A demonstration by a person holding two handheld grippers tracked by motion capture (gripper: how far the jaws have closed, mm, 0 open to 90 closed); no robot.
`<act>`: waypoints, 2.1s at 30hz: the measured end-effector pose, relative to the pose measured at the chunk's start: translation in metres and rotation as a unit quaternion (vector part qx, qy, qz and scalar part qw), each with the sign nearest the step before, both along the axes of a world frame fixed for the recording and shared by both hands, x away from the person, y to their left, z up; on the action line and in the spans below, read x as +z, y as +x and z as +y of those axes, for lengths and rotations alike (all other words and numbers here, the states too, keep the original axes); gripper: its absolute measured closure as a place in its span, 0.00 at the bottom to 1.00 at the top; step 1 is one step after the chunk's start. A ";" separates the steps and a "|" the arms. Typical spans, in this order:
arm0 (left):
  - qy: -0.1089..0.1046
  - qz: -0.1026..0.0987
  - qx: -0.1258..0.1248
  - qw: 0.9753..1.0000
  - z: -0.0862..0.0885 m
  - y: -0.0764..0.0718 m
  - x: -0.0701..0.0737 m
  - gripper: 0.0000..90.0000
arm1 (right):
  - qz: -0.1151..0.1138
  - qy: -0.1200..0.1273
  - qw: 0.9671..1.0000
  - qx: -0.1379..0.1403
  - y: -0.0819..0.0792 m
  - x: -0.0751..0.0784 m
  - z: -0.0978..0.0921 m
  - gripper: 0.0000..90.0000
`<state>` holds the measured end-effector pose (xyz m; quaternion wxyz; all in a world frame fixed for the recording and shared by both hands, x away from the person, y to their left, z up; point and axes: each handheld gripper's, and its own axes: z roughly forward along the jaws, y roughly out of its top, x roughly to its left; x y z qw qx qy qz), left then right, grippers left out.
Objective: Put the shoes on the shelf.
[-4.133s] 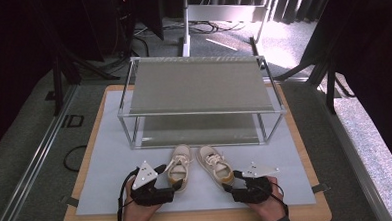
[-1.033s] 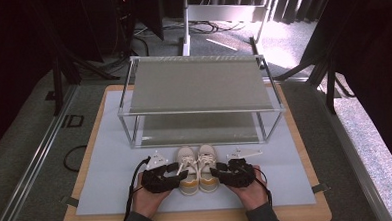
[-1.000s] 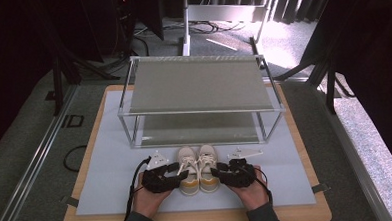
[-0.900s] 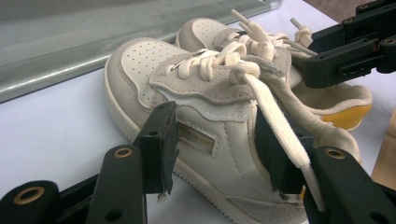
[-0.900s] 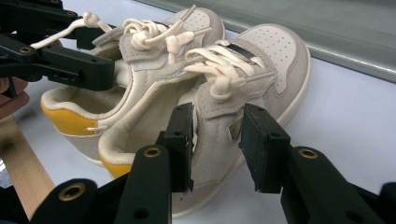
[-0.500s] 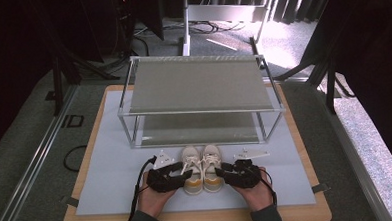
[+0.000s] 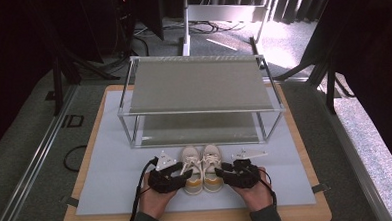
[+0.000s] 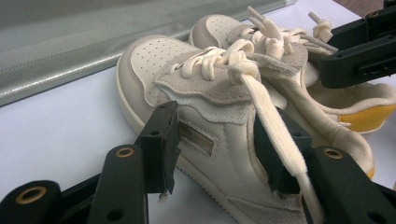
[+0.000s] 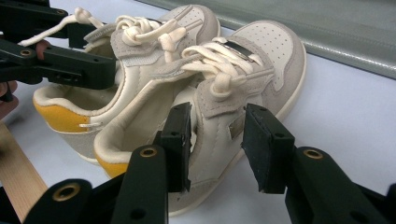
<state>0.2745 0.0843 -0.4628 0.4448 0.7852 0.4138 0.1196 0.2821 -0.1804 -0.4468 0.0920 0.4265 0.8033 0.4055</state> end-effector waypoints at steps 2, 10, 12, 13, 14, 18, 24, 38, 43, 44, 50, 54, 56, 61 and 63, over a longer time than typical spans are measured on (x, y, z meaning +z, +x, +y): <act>0.007 -0.001 0.006 1.000 -0.002 -0.001 0.001 0.56 | 0.002 -0.009 1.000 -0.007 0.001 0.000 0.003 0.65; 0.008 0.012 0.019 1.000 -0.004 0.000 0.001 0.52 | 0.000 -0.018 1.000 -0.011 0.001 -0.001 0.006 0.66; 0.005 0.018 0.018 1.000 -0.003 0.000 0.001 0.53 | 0.003 -0.011 1.000 -0.011 0.001 -0.001 0.004 0.68; 0.000 0.020 0.017 1.000 -0.002 0.001 0.001 0.53 | 0.007 -0.006 1.000 -0.011 0.002 -0.001 0.003 0.70; -0.009 0.025 0.017 1.000 -0.001 0.002 0.000 0.54 | 0.009 -0.003 1.000 -0.011 0.002 -0.001 0.002 0.71; -0.035 0.035 0.004 0.999 0.006 0.005 -0.002 0.57 | 0.018 0.024 0.999 -0.012 0.003 -0.003 -0.001 0.74; -0.069 0.048 0.007 0.996 0.011 0.006 -0.005 0.60 | 0.016 0.042 0.999 -0.012 0.002 -0.005 -0.003 0.76; -0.091 0.039 0.003 0.995 0.009 0.003 -0.003 0.62 | 0.015 0.093 0.995 -0.016 -0.003 -0.013 -0.015 0.77; -0.097 0.034 0.002 0.995 0.009 0.003 0.000 0.62 | 0.011 0.107 0.994 -0.020 -0.005 -0.011 -0.018 0.77; -0.096 0.033 0.002 0.995 0.009 0.003 0.001 0.62 | 0.010 0.109 0.994 -0.022 -0.005 -0.010 -0.019 0.77; -0.094 0.029 0.002 0.995 0.008 0.005 0.005 0.62 | 0.002 0.108 0.994 -0.023 -0.003 -0.007 -0.018 0.77; -0.096 0.029 0.003 0.995 0.007 0.007 0.005 0.62 | -0.002 0.108 0.994 -0.024 -0.002 -0.006 -0.020 0.77; -0.097 0.029 0.004 0.995 0.006 0.008 0.005 0.62 | -0.002 0.107 0.994 -0.024 -0.002 -0.005 -0.020 0.77; -0.095 0.027 0.006 0.995 0.005 0.010 0.006 0.62 | -0.005 0.107 0.994 -0.026 0.001 -0.004 -0.021 0.77; -0.096 0.026 0.006 0.995 0.004 0.011 0.007 0.62 | -0.005 0.107 0.994 -0.027 0.002 -0.003 -0.021 0.77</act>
